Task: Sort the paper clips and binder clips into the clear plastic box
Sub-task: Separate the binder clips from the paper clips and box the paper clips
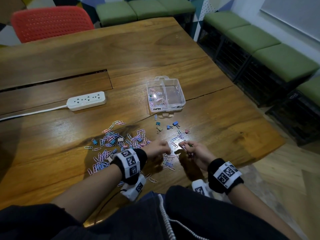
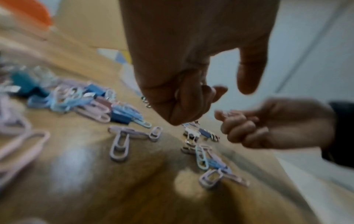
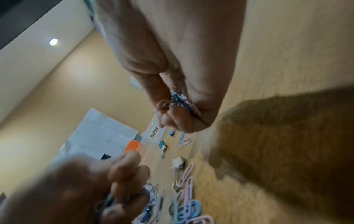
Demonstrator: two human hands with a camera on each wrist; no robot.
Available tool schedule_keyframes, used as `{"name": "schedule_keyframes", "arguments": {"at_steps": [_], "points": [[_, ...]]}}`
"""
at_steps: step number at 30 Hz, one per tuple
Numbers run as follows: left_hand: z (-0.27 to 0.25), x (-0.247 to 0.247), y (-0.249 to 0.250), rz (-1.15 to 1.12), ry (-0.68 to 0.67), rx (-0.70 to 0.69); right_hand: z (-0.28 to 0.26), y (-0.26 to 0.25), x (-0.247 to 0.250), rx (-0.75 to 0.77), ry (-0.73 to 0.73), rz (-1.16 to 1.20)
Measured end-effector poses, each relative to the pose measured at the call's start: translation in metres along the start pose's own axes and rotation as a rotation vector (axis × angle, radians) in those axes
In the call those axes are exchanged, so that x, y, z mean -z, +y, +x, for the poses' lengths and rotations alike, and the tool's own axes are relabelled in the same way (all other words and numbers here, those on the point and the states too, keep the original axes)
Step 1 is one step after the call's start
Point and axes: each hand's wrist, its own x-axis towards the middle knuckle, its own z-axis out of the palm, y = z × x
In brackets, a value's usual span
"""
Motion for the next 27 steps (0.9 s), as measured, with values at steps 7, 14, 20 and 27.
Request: {"name": "schedule_keyframes", "arguments": {"at_steps": [7,14,20,27], "points": [[0.003,-0.022,-0.007,1.094,0.106,-0.116,0.006,0.007,0.002,-0.077,-0.031,0.133],[0.003,-0.018,-0.017,1.110,0.106,-0.131,0.005,0.016,-0.012,0.130,0.072,-0.521],[-0.002,-0.004,-0.021,0.797,0.167,-0.127,0.007,0.029,-0.021,0.167,0.064,-0.998],[-0.007,0.019,-0.024,-0.429,0.150,-0.015,0.008,0.034,-0.027,0.260,0.083,-1.198]]}}
